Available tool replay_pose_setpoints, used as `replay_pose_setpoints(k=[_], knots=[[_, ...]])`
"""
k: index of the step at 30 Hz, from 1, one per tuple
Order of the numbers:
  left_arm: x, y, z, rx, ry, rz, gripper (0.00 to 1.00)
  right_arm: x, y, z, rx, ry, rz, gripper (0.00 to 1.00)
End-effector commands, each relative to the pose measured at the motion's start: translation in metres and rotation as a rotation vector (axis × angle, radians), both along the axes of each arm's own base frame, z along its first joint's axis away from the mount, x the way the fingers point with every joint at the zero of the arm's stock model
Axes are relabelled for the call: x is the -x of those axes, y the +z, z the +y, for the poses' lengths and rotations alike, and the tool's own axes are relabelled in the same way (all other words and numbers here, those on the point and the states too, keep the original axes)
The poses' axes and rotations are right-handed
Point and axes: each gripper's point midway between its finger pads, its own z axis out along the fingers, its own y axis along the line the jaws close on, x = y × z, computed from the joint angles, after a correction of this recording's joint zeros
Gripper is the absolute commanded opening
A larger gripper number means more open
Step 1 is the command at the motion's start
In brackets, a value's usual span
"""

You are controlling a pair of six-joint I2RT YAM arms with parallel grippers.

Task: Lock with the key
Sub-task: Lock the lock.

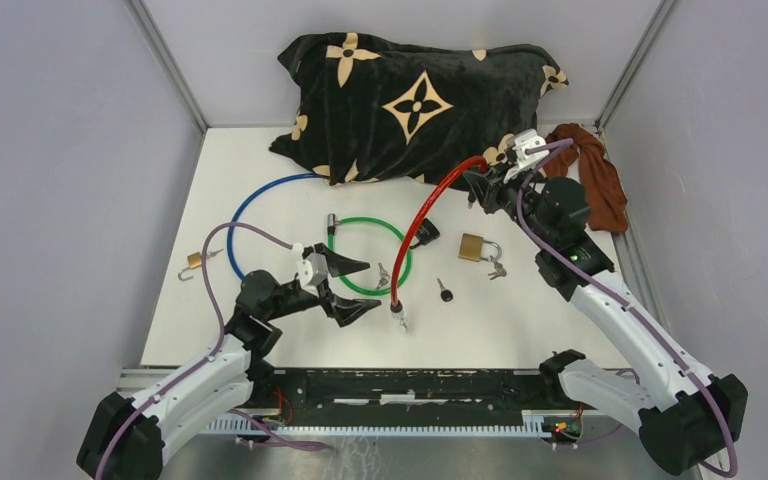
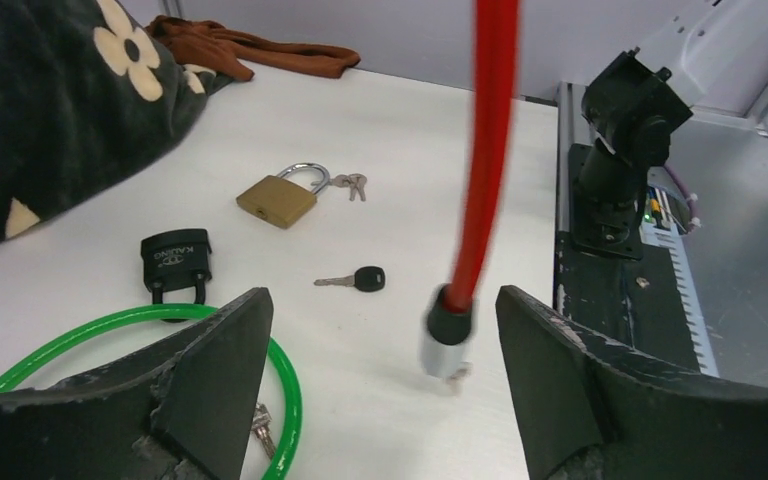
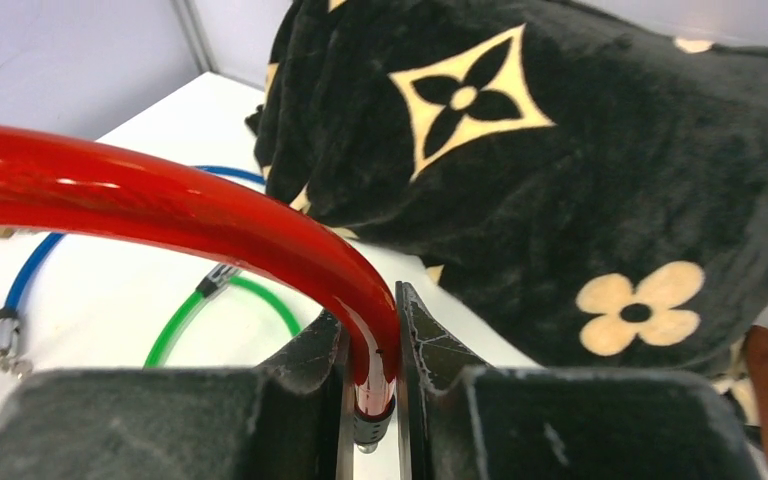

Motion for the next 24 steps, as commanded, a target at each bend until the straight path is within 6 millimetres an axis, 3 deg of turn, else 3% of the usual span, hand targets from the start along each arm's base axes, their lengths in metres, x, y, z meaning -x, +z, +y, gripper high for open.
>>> replay_pose_setpoints(k=[1, 3, 6, 8, 15, 19, 24], knots=[[0.009, -0.008, 0.000, -0.062, -0.055, -0.088, 0.93, -0.009, 0.051, -0.018, -0.064, -0.116, -0.095, 0.00], [0.001, 0.001, 0.000, -0.021, -0.012, -0.086, 0.97, -0.010, 0.051, -0.017, -0.067, -0.126, -0.095, 0.00], [-0.034, 0.019, 0.005, 0.087, 0.187, 0.021, 0.90, -0.013, 0.052, -0.018, -0.068, -0.142, -0.095, 0.00], [-0.047, 0.024, 0.005, 0.113, 0.242, 0.060, 0.85, -0.016, 0.053, -0.020, -0.066, -0.159, -0.098, 0.00], [-0.055, 0.026, -0.015, 0.120, 0.255, 0.056, 0.71, -0.018, 0.059, -0.012, -0.087, -0.126, -0.106, 0.00], [-0.077, 0.027, -0.010, 0.142, 0.372, 0.094, 0.62, -0.015, 0.062, -0.006, -0.094, -0.095, -0.114, 0.00], [-0.076, 0.015, -0.016, 0.121, 0.354, 0.110, 0.57, -0.012, 0.067, -0.002, -0.106, -0.070, -0.123, 0.00]])
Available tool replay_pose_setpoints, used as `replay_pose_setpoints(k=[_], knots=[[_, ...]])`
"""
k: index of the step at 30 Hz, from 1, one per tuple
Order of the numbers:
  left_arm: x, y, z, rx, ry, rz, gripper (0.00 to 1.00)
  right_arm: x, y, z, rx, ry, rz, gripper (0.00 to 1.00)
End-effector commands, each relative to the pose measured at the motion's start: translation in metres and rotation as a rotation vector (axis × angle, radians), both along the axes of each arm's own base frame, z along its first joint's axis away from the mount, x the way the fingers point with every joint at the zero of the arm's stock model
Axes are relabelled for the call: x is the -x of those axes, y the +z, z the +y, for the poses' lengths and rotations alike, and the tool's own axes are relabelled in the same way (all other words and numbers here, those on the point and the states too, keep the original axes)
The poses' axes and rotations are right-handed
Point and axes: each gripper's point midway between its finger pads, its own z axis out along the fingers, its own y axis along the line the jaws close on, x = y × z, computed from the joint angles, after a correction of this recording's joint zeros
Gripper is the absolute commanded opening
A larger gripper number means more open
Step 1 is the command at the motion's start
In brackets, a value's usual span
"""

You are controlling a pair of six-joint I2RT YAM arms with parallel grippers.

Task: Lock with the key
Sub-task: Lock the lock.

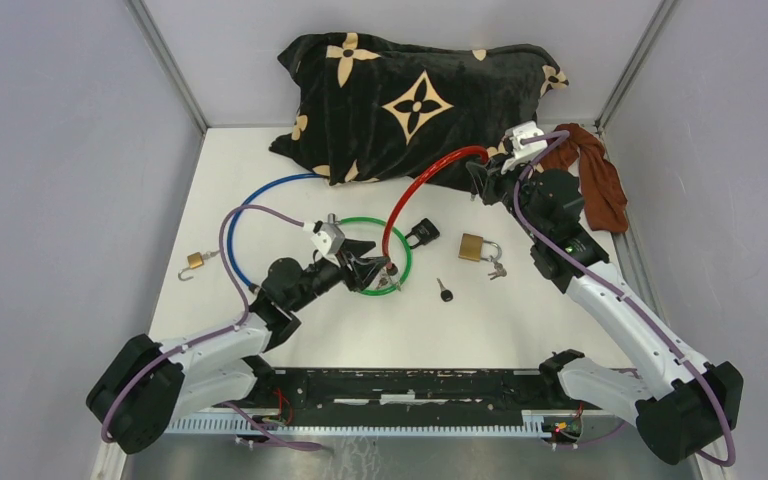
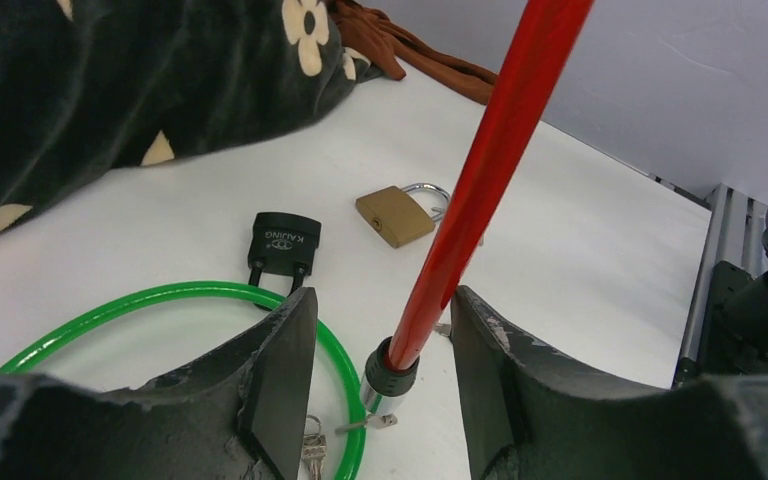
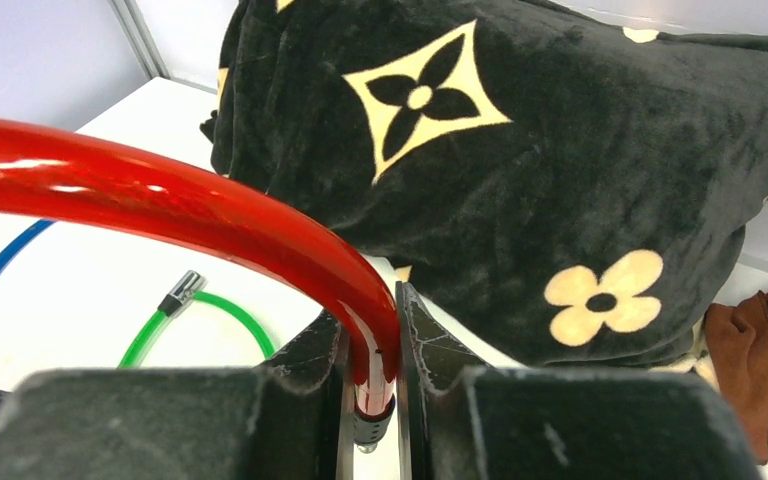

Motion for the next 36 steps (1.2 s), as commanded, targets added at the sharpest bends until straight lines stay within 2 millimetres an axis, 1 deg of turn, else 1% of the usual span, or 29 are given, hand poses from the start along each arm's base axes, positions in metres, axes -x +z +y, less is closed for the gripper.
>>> replay_pose_setpoints(k=[1, 6, 9, 11, 12, 14, 15, 17, 18, 19, 20, 22, 24, 26, 28, 29, 30, 31, 33, 34, 36], knots=[[-0.006, 0.018, -0.005, 0.064, 0.025, -0.028, 0.57, 0.007, 0.064, 0.008, -0.121, 0.041, -0.137, 0.00], [0.000, 0.007, -0.014, 0.043, -0.011, -0.007, 0.57, 0.010, 0.067, 0.011, -0.131, 0.052, -0.144, 0.00], [-0.003, 0.005, -0.014, 0.039, 0.007, -0.005, 0.51, 0.012, 0.070, 0.012, -0.137, 0.058, -0.149, 0.00], [-0.008, 0.006, -0.013, 0.041, 0.029, -0.007, 0.42, 0.015, 0.073, 0.014, -0.137, 0.068, -0.154, 0.00], [-0.010, 0.006, -0.013, 0.043, 0.035, -0.009, 0.35, 0.017, 0.074, 0.015, -0.137, 0.074, -0.154, 0.00], [-0.010, 0.008, -0.015, 0.047, 0.026, -0.017, 0.10, 0.019, 0.077, 0.018, -0.140, 0.084, -0.158, 0.00], [-0.009, 0.010, -0.016, 0.051, 0.017, -0.022, 0.03, 0.021, 0.079, 0.019, -0.144, 0.090, -0.160, 0.00], [-0.008, 0.014, -0.017, 0.076, 0.017, -0.011, 0.02, 0.026, 0.088, 0.022, -0.174, 0.112, -0.173, 0.00], [-0.009, 0.022, -0.016, 0.108, 0.029, -0.008, 0.02, 0.030, 0.096, 0.025, -0.193, 0.132, -0.185, 0.00], [-0.011, 0.037, -0.013, 0.157, 0.047, -0.017, 0.02, 0.034, 0.106, 0.029, -0.224, 0.159, -0.198, 0.00], [-0.013, 0.061, -0.008, 0.224, 0.071, -0.046, 0.02, 0.040, 0.120, 0.034, -0.259, 0.201, -0.225, 0.00], [-0.013, 0.119, 0.009, 0.367, 0.127, -0.149, 0.02, 0.057, 0.155, 0.051, -0.350, 0.317, -0.280, 0.00], [-0.006, 0.169, 0.035, 0.502, 0.159, -0.240, 0.02, 0.077, 0.187, 0.076, -0.411, 0.439, -0.338, 0.00], [0.008, 0.198, 0.060, 0.597, 0.149, -0.299, 0.02, 0.099, 0.211, 0.111, -0.425, 0.549, -0.378, 0.00], [0.033, 0.212, 0.080, 0.642, 0.115, -0.397, 0.02, 0.123, 0.234, 0.145, -0.437, 0.673, -0.409, 0.00], [0.049, 0.217, 0.090, 0.653, 0.100, -0.469, 0.02, 0.128, 0.238, 0.159, -0.443, 0.716, -0.404, 0.00], [0.065, 0.219, 0.099, 0.663, 0.088, -0.530, 0.02, 0.139, 0.247, 0.170, -0.455, 0.759, -0.410, 0.00], [0.081, 0.225, 0.110, 0.681, 0.081, -0.593, 0.02, 0.143, 0.248, 0.183, -0.450, 0.783, -0.403, 0.00], [0.105, 0.235, 0.130, 0.716, 0.093, -0.691, 0.02, 0.158, 0.254, 0.203, -0.442, 0.828, -0.405, 0.00], [0.116, 0.241, 0.140, 0.731, 0.108, -0.744, 0.02, 0.169, 0.257, 0.213, -0.447, 0.862, -0.405, 0.00], [0.130, 0.248, 0.158, 0.759, 0.157, -0.829, 0.02, 0.188, 0.262, 0.229, -0.450, 0.930, -0.407, 0.00]])
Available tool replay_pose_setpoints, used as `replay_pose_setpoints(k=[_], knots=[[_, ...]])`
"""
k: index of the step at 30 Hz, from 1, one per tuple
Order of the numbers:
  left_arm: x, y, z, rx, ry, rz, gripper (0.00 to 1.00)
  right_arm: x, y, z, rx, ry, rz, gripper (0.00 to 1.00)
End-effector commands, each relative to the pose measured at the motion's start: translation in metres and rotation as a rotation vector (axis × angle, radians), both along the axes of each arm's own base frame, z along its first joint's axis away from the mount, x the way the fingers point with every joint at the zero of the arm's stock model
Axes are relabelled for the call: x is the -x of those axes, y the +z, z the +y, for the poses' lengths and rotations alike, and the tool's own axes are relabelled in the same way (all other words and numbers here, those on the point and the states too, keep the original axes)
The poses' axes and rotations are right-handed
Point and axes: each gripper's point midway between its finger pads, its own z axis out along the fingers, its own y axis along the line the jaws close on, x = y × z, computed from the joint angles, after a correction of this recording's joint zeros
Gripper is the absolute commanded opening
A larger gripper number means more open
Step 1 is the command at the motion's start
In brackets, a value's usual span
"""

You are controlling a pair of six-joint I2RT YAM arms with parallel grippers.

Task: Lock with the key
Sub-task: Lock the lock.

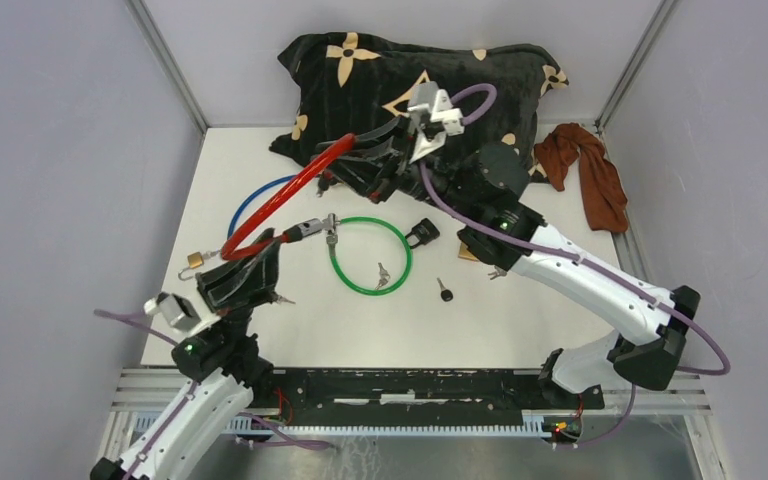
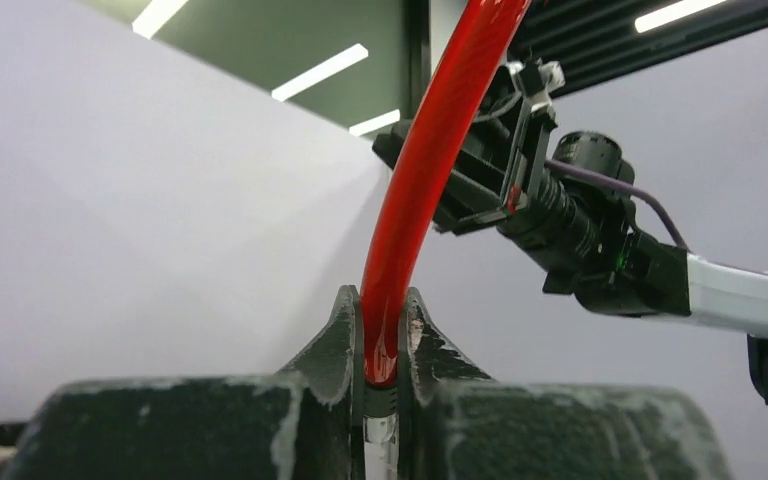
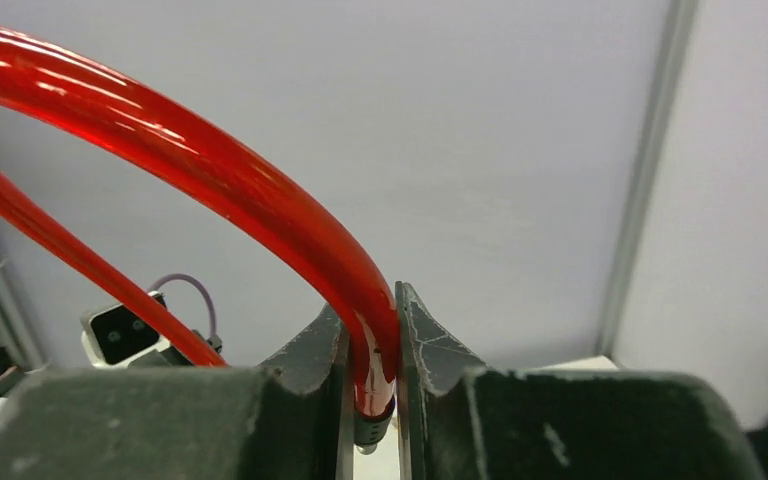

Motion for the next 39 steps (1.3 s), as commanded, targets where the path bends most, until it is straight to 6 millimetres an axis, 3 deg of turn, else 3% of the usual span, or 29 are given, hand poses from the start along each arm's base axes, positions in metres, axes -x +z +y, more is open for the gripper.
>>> replay_pose_setpoints(k=[1, 6, 11, 17, 28, 39], knots=[[0.041, 0.020, 0.036, 0.118, 0.048, -0.163, 0.02, 0.056, 0.049, 0.018, -0.090, 0.153, -0.098, 0.00], [0.060, 0.024, 0.049, 0.154, 0.050, -0.209, 0.02, 0.082, 0.049, 0.048, -0.052, 0.216, -0.113, 0.00], [0.085, 0.017, 0.029, 0.000, 0.046, -0.353, 0.02, 0.092, 0.038, 0.052, -0.016, 0.240, -0.120, 0.00], [0.080, 0.022, 0.037, 0.046, 0.074, -0.332, 0.02, 0.090, 0.020, 0.046, -0.025, 0.215, -0.110, 0.00], [0.070, 0.026, 0.048, 0.114, 0.098, -0.285, 0.02, 0.085, 0.008, 0.042, -0.035, 0.185, -0.092, 0.00], [0.069, 0.024, 0.046, 0.104, 0.092, -0.276, 0.02, 0.086, 0.014, 0.048, -0.076, 0.208, -0.095, 0.00]])
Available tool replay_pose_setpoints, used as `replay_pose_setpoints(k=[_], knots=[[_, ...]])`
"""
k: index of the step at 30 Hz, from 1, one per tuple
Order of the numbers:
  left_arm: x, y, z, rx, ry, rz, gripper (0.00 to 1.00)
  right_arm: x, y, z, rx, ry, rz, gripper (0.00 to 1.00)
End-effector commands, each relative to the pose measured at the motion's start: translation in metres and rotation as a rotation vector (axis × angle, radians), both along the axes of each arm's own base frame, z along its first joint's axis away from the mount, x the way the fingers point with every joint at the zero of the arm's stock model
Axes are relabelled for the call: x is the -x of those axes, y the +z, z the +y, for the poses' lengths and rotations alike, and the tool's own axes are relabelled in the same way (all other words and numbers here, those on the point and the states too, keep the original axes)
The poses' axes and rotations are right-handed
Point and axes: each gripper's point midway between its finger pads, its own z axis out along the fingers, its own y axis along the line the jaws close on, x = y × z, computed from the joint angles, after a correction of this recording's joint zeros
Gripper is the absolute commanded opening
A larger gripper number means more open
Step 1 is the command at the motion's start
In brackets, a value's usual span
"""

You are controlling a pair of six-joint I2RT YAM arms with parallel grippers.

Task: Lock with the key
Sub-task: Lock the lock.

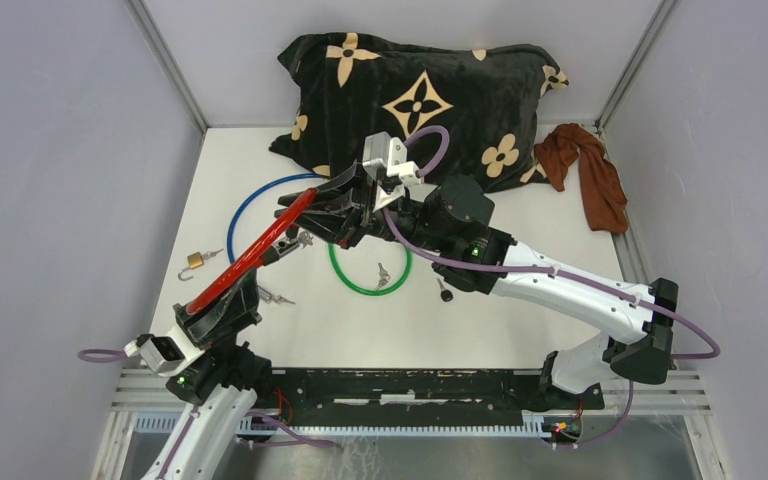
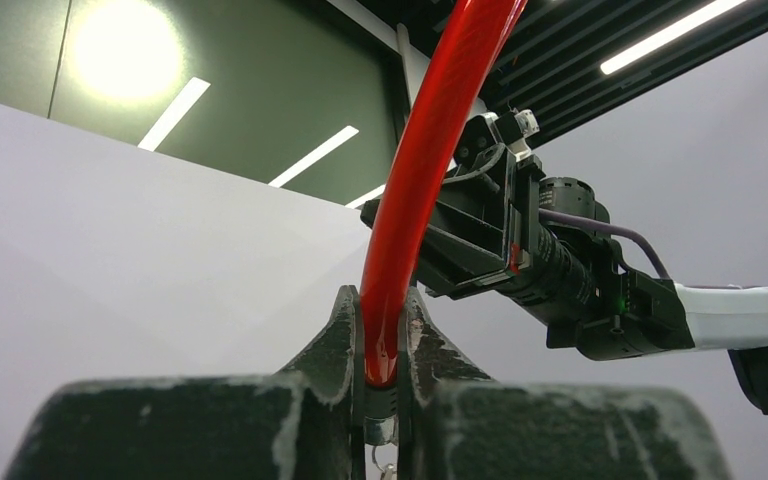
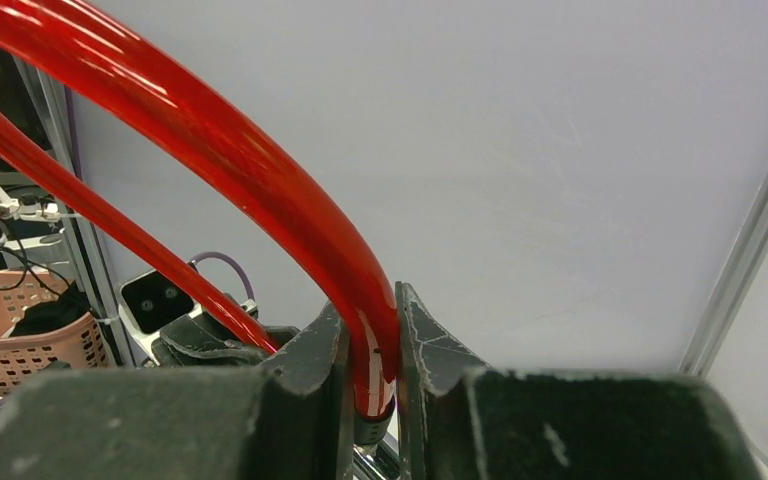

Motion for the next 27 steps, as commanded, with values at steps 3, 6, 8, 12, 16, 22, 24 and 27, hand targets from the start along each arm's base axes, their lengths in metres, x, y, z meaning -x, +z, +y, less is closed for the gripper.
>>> replay_pose_setpoints(k=[3, 6, 8, 12, 16, 22, 24, 27], knots=[[0.006, 0.008, 0.009, 0.051, 0.004, -0.021, 0.02, 0.012, 0.038, -0.012, -0.125, 0.041, -0.016, 0.00], [0.005, 0.008, 0.010, 0.052, 0.012, -0.025, 0.02, 0.011, 0.032, -0.008, -0.119, 0.050, -0.001, 0.00], [0.005, 0.007, 0.009, 0.047, 0.012, -0.023, 0.02, 0.011, 0.029, -0.003, -0.118, 0.065, 0.010, 0.00], [0.005, 0.007, 0.009, 0.046, 0.016, -0.025, 0.02, 0.011, 0.025, 0.003, -0.107, 0.080, 0.017, 0.00], [0.005, 0.008, 0.012, 0.058, 0.033, -0.028, 0.02, 0.010, 0.018, 0.002, -0.099, 0.071, 0.025, 0.00], [0.002, 0.011, 0.024, 0.121, 0.079, -0.028, 0.02, 0.007, 0.009, 0.007, -0.099, 0.075, 0.059, 0.00], [0.001, 0.015, 0.033, 0.165, 0.095, -0.031, 0.02, 0.008, 0.003, 0.013, -0.094, 0.096, 0.082, 0.00], [0.002, 0.021, 0.041, 0.214, 0.101, -0.042, 0.02, 0.007, -0.002, 0.024, -0.096, 0.132, 0.124, 0.00]])
